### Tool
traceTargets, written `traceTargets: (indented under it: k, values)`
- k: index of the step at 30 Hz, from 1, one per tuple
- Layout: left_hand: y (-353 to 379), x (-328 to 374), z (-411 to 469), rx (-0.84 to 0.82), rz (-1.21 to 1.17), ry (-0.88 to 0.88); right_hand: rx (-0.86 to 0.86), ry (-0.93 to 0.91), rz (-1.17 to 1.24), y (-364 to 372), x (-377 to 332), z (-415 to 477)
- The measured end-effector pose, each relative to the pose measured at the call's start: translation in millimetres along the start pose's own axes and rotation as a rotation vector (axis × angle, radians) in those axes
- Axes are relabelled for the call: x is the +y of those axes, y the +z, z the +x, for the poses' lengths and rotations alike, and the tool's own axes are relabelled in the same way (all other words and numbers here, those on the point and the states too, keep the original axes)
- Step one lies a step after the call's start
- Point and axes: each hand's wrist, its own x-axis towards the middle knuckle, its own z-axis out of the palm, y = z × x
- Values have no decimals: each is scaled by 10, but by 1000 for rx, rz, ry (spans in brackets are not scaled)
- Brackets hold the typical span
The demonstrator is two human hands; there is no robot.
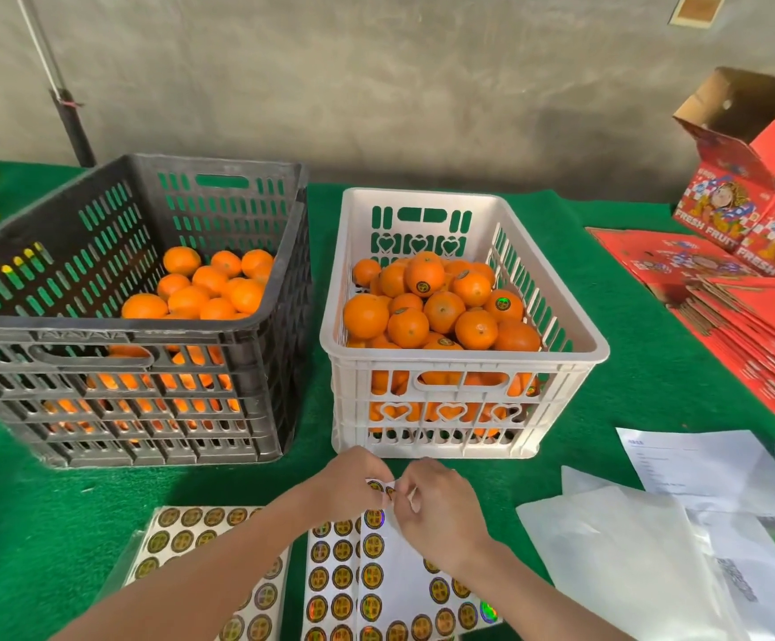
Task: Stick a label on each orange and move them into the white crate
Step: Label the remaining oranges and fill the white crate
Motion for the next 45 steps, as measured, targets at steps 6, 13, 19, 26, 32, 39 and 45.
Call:
traceTargets:
  k: [6,13,19,26,32,39,45]
  values:
    - [50,-22,7,-60,113,57,-392,-55,-412,-287,-302,312]
    - [9,-209,-63,-136,410,-16,-228,-187,56,-803,-728,622]
    - [-861,320,-429,527,217,441,195,-376,422,-994,-1197,1132]
    - [-2464,382,-445,961,107,187,335,-379,428,-739,-1708,2065]
    - [-3069,-120,-17,466,604,-225,35,-235,280,-343,-1937,2724]
    - [-2715,-474,661,-389,589,-389,65,-235,209,-156,-1778,2911]
    - [-2370,-631,795,-309,602,-340,70,-254,193,-109,-1751,2941]
